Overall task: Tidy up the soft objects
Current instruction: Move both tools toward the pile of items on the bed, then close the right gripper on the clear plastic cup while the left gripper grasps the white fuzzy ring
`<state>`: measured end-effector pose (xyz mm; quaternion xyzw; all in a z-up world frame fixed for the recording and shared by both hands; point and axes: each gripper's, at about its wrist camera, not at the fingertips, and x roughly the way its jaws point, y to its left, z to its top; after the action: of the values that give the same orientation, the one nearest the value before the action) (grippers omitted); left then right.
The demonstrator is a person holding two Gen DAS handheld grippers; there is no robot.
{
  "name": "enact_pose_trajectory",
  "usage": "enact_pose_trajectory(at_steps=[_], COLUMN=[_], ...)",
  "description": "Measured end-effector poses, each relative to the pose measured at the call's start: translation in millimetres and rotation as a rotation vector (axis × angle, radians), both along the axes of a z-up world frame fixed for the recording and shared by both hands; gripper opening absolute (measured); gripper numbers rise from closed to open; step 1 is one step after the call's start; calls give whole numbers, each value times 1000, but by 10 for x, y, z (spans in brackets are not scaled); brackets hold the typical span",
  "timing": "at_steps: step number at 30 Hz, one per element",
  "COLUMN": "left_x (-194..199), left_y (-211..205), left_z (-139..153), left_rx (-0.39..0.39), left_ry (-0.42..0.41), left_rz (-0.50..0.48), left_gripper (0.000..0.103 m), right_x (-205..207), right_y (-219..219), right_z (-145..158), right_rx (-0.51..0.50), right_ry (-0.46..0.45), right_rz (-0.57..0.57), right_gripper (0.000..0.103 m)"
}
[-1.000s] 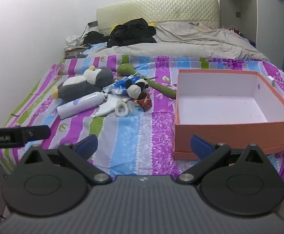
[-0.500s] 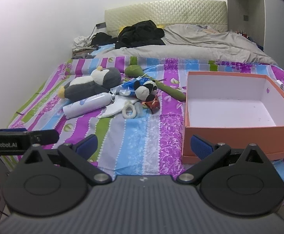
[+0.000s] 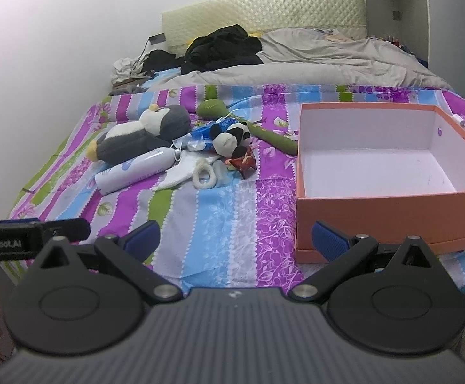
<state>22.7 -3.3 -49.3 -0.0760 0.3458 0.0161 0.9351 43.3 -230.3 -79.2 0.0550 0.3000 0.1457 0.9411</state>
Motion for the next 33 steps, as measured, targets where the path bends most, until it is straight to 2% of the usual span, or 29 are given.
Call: enact_pose_trajectory(at_steps=[20,33], left_x=[29,263], left_y=[2,47], left_z=[-85,-277], left_rx=[1,-20], left_ry=[14,71], left_rz=[-10,-17], left_gripper=[103,103], right_x=[38,232], right_y=[-9,25], right_z=[-59,-150], right_rx=[-2,9], right_ry=[28,67], right_rz=[10,7], right_gripper=[103,103])
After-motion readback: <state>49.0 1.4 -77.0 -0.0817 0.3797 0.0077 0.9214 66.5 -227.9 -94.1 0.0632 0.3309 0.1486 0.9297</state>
